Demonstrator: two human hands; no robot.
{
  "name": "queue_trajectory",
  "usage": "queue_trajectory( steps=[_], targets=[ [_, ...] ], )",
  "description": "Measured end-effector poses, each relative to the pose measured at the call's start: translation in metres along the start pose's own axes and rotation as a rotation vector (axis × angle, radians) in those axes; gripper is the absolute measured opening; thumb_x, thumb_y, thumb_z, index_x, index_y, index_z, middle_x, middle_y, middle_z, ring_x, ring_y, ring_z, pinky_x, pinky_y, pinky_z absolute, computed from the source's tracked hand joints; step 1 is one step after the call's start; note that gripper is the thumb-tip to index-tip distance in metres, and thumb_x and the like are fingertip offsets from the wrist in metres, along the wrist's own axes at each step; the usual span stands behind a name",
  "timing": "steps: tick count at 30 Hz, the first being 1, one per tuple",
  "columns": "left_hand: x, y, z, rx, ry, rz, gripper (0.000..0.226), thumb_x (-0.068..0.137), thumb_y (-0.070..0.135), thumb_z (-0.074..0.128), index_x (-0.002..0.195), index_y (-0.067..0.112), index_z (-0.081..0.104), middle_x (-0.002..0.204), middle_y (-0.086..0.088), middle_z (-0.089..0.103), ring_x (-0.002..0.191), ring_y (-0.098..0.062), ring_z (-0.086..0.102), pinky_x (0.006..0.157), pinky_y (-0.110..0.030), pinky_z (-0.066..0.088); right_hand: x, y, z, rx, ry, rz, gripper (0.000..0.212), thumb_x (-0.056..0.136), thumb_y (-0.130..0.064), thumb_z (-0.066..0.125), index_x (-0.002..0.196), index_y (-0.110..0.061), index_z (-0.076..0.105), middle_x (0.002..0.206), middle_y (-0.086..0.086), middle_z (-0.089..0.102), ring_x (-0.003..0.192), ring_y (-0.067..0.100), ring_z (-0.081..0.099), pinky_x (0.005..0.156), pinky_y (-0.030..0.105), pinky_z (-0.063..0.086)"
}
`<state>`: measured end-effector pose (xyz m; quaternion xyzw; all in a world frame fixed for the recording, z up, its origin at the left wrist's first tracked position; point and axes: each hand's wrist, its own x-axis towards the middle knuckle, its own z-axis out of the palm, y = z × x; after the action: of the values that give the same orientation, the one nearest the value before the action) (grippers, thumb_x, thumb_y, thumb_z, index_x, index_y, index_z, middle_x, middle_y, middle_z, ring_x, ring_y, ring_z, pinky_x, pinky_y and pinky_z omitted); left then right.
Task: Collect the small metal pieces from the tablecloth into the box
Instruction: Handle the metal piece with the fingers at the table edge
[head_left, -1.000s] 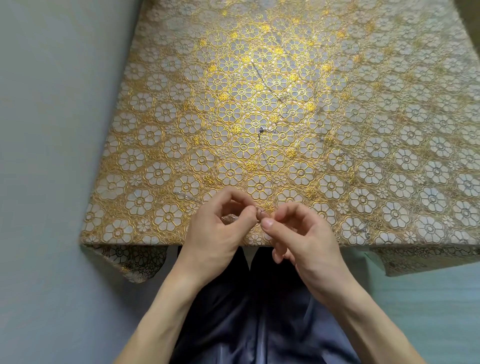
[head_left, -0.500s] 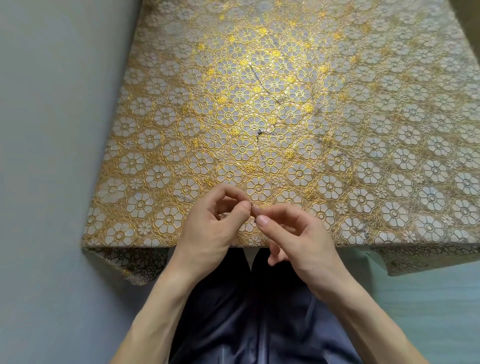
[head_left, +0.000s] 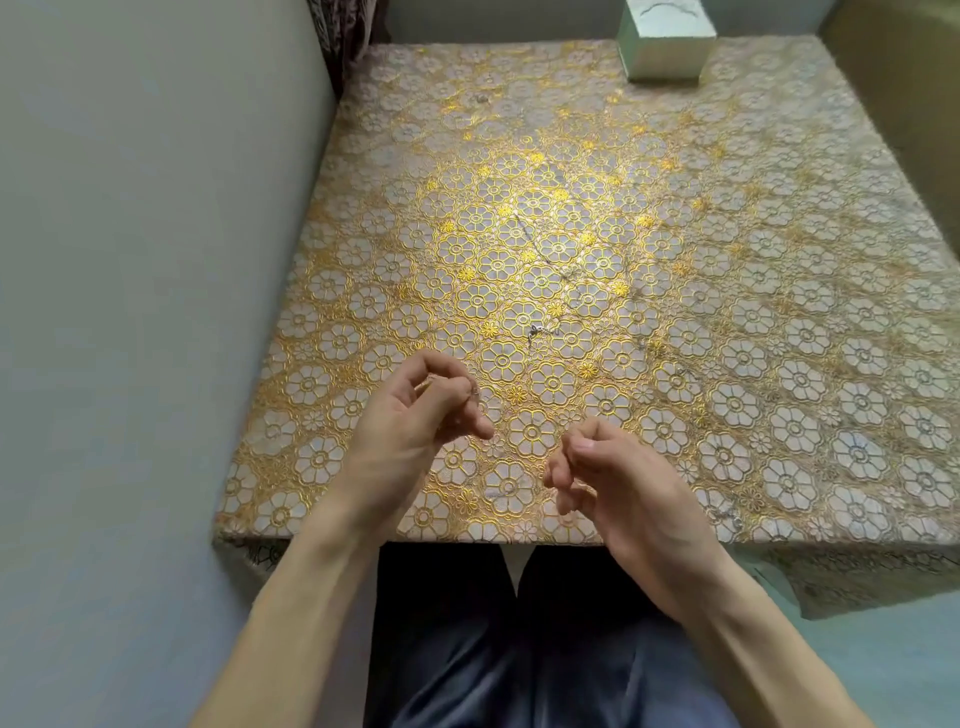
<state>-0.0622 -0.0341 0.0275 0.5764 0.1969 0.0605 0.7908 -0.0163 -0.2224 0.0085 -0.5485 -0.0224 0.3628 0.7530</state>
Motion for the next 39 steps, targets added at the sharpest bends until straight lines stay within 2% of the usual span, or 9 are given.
queue_trajectory(
  steps=[7,13,17,22,25,28,31,35,39],
  targets=[
    [0.000,0.014,-0.005,0.149,0.056,-0.044,0.013,0.099,0.011,0.053,0.089,0.018,0.058,0.072,0.003,0.060,0.056,-0.009,0.043,0.051,-0.020,0.032,0.000,-0.013,-0.012,-0.273,0.178,-0.163,0.013,0.080,-0.031,0.065,0.067,-0.028,0.067,0.063,-0.006,0.048,0.059,0.007,0.038,0.053,0.017,0.030],
    [-0.008,0.018,-0.015,0.228,0.052,-0.033,0.011,0.100,0.012,0.054,0.091,0.018,0.058,0.079,0.000,0.068,0.049,-0.010,0.030,0.043,-0.017,0.025,0.001,-0.017,-0.021,-0.314,0.251,-0.237,0.014,0.094,-0.011,0.066,0.080,-0.013,0.067,0.056,-0.016,0.055,0.051,-0.003,0.047,0.052,0.008,0.037],
    [-0.014,0.014,-0.017,0.253,0.060,-0.023,0.012,0.100,0.009,0.051,0.091,0.015,0.057,0.088,-0.006,0.075,0.047,-0.011,0.030,0.040,-0.016,0.027,0.001,-0.007,-0.030,-0.606,0.267,-0.293,0.017,0.089,-0.028,0.075,0.075,-0.021,0.068,0.059,0.007,0.055,0.056,0.009,0.046,0.057,0.025,0.037],
    [-0.024,-0.005,-0.014,0.256,0.051,-0.083,0.010,0.102,0.007,0.048,0.093,0.011,0.051,0.107,-0.008,0.077,0.053,-0.012,0.053,0.049,-0.021,0.036,0.000,0.010,-0.033,-0.984,0.375,-0.261,0.022,0.089,-0.036,0.071,0.071,-0.024,0.065,0.056,-0.016,0.059,0.053,0.004,0.054,0.052,0.019,0.040],
    [-0.029,-0.016,-0.010,0.230,0.044,-0.112,0.012,0.102,0.006,0.048,0.092,0.013,0.049,0.111,-0.004,0.076,0.055,-0.013,0.058,0.050,-0.022,0.037,0.000,0.015,-0.035,-1.141,0.429,-0.253,0.017,0.087,-0.042,0.069,0.076,-0.029,0.067,0.066,-0.015,0.065,0.065,0.002,0.061,0.065,0.028,0.051],
    [-0.034,-0.024,-0.006,0.207,0.020,-0.134,0.011,0.102,0.006,0.048,0.092,0.012,0.050,0.114,0.002,0.076,0.057,-0.014,0.061,0.050,-0.021,0.040,-0.002,0.017,-0.032,-1.249,0.413,-0.265,0.013,0.088,-0.044,0.065,0.094,-0.034,0.070,0.095,-0.013,0.063,0.084,0.013,0.066,0.081,0.038,0.055],
    [-0.034,-0.031,-0.004,0.203,0.008,-0.138,0.015,0.101,0.005,0.048,0.088,0.012,0.051,0.116,0.004,0.075,0.055,-0.015,0.060,0.048,-0.020,0.043,-0.006,0.015,-0.024,-1.246,0.429,-0.327,0.024,0.088,-0.043,0.069,0.111,-0.036,0.068,0.107,-0.012,0.059,0.079,0.010,0.061,0.079,0.035,0.052],
    [-0.034,-0.038,-0.003,0.204,-0.020,-0.156,0.015,0.101,0.004,0.049,0.088,0.012,0.052,0.121,0.005,0.073,0.052,-0.017,0.060,0.046,-0.018,0.043,-0.009,0.013,-0.007,-1.007,0.274,-0.377,0.010,0.086,-0.036,0.076,0.095,-0.034,0.074,0.077,-0.018,0.066,0.057,0.010,0.055,0.061,0.015,0.042],
    [-0.033,-0.042,-0.003,0.201,-0.042,-0.148,0.013,0.101,0.004,0.052,0.089,0.010,0.051,0.121,0.008,0.073,0.048,-0.018,0.060,0.046,-0.021,0.042,-0.001,0.024,-0.004,-0.796,0.120,-0.238,0.004,0.086,-0.034,0.076,0.089,-0.034,0.078,0.073,-0.013,0.067,0.054,0.005,0.048,0.059,0.019,0.038]
  ],
)
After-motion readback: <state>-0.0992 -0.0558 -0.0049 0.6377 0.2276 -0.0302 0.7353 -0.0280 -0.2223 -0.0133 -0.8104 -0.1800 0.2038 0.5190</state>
